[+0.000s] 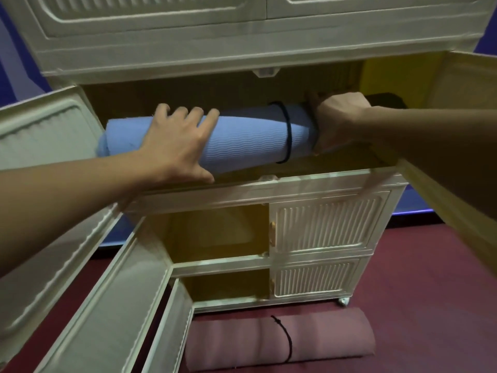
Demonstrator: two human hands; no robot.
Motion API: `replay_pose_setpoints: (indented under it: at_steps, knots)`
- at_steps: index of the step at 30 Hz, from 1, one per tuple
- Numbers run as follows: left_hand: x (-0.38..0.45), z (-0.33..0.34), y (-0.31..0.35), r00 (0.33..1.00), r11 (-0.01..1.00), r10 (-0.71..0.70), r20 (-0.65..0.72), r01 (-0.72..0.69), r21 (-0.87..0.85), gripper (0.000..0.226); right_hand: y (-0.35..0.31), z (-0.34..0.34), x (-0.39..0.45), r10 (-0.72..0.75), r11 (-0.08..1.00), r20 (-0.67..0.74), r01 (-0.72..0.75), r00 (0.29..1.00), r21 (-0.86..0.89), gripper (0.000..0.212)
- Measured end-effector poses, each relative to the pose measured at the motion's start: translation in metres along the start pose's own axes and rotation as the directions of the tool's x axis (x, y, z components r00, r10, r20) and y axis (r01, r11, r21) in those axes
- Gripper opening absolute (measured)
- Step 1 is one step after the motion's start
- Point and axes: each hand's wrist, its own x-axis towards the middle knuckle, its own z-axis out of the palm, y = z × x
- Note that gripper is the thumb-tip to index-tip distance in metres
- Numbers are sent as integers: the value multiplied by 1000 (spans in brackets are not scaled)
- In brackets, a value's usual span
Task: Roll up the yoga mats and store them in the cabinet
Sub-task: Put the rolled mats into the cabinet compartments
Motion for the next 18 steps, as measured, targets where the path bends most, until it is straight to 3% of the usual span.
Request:
replay_pose_setpoints:
  at_steps: [3, 6, 9, 15, 18]
  knots:
    - [1, 5, 7, 1000, 1000, -13, 23, 13, -1, 127, 2, 14, 11, -2, 1000, -18, 2, 1000, 18, 130]
    - [6, 2, 18, 996, 997, -54, 71, 58, -54, 125, 6, 23, 20, 14, 997, 46, -18, 999, 75, 137]
    - [5, 5, 21, 992, 993, -45, 117, 57, -107, 120, 7, 32, 22, 12, 991, 132, -30, 991, 134, 133]
    - [7, 8, 22, 984, 991, -48, 170, 68, -114, 109, 8, 50, 23, 24, 969, 115, -51, 993, 241, 122]
    - [7, 11, 26, 988, 997, -48, 147, 57, -54, 97, 8, 61, 33, 147, 915, 177, -202, 973, 349, 103]
